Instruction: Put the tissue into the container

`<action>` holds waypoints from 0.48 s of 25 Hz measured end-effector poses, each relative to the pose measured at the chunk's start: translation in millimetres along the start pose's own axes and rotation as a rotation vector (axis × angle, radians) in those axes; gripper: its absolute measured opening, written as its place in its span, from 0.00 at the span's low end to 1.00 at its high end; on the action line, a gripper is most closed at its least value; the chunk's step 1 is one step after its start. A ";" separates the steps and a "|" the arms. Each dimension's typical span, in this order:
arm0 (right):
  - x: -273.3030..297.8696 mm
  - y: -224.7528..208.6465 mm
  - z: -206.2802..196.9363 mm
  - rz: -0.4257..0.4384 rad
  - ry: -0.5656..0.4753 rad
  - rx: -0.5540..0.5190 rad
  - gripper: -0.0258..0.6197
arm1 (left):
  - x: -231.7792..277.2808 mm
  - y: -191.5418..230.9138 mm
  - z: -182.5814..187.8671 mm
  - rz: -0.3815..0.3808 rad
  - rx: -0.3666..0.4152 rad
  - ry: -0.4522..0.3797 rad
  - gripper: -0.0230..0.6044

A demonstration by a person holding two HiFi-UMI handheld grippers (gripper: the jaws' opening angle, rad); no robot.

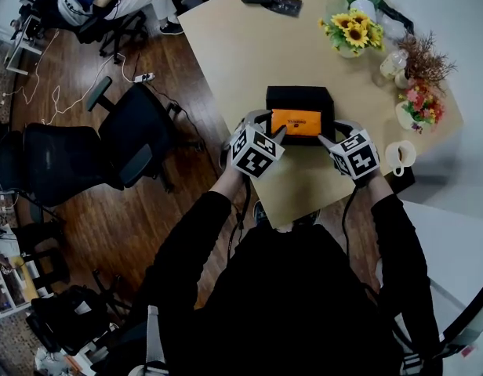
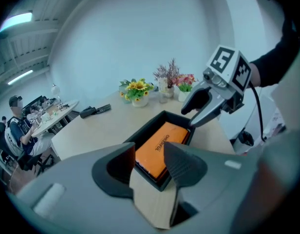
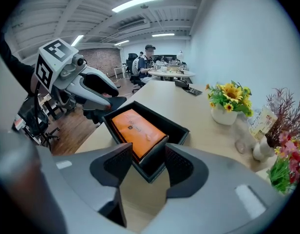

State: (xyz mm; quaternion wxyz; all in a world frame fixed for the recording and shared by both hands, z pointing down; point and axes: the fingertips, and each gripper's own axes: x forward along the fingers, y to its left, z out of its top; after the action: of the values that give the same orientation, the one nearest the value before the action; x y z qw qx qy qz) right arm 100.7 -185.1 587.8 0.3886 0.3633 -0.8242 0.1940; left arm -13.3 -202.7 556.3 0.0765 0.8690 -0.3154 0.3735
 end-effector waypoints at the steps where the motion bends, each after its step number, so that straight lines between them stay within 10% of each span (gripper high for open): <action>1: -3.5 1.2 3.0 -0.006 -0.017 -0.002 0.36 | -4.6 0.0 5.9 0.010 -0.006 -0.028 0.30; 12: -64.1 30.2 29.3 -0.058 -0.245 -0.028 0.35 | -70.8 -40.0 42.5 0.066 -0.046 -0.267 0.30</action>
State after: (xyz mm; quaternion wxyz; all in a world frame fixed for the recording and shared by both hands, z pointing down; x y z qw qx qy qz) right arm 91.3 -154.1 518.4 0.2955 0.4027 -0.8572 0.1254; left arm -0.5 -152.0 480.9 0.0415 0.8982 -0.3597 0.2493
